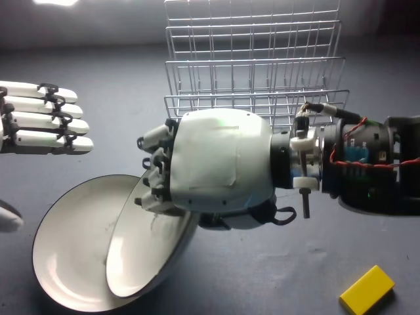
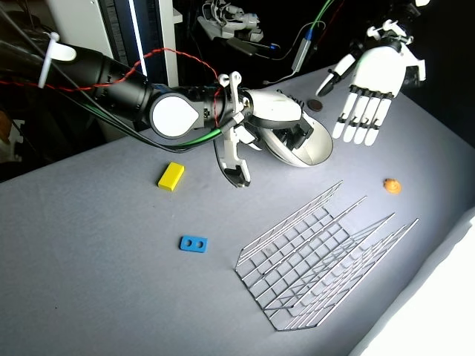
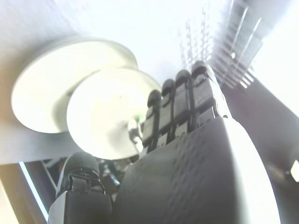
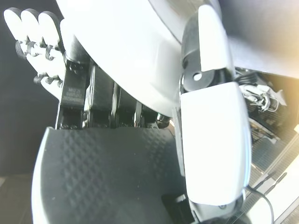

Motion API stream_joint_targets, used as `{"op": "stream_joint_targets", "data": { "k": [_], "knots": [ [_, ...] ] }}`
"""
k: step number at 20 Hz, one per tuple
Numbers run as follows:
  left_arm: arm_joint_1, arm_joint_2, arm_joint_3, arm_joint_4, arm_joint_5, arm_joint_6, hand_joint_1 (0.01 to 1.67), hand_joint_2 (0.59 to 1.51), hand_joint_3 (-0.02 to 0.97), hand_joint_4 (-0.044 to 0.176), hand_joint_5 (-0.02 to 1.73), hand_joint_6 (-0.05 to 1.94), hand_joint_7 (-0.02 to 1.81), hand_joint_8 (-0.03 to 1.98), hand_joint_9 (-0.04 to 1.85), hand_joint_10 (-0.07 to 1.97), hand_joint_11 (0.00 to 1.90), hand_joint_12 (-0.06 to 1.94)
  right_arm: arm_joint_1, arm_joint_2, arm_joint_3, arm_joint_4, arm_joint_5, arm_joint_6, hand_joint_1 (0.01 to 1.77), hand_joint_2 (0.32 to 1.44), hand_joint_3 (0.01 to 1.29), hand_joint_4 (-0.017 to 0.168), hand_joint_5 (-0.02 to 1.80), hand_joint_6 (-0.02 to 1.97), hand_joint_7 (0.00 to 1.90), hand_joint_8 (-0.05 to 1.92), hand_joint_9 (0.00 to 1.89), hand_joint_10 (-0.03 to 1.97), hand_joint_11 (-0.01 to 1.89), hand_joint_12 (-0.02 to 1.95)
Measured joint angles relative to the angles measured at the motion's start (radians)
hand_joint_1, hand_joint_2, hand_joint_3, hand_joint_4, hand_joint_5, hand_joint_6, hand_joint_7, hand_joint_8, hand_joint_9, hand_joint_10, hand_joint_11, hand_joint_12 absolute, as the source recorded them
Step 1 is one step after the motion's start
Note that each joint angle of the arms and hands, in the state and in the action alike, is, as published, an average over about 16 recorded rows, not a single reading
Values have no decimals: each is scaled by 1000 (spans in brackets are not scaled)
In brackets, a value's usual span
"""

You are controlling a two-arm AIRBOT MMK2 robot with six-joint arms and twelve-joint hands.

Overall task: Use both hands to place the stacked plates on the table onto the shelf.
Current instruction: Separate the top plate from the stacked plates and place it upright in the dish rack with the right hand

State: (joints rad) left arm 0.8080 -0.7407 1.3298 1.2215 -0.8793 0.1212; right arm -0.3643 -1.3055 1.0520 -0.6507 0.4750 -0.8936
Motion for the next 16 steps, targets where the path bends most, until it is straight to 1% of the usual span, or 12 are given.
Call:
{"op": "stream_joint_targets", "data": {
  "k": [4, 9, 16],
  "knots": [
    [-7, 8, 22, 19, -20, 0, 18, 1150, 6, 8, 102, 19, 89, 0, 52, 10, 22, 4, 22, 41, -33, 22, 22, 8, 1151, 1058, 12, 20, 796, 1215, 900, 1110, 832, 810, 517, 1542],
    [-2, 14, 39, 29, -46, 0, 18, 1151, 6, 8, 95, 19, 82, 0, 49, 10, 22, 5, 51, 83, -60, 49, 40, 27, 1162, 1085, 12, 24, 810, 1227, 888, 1095, 822, 827, 517, 1541],
    [8, 19, 56, 39, -68, 1, 17, 1151, 7, 8, 91, 19, 76, 0, 49, 10, 23, 5, 101, 135, -74, 69, 51, 103, 1166, 1101, 13, 21, 796, 1235, 873, 1089, 815, 844, 521, 1543]
  ]
}}
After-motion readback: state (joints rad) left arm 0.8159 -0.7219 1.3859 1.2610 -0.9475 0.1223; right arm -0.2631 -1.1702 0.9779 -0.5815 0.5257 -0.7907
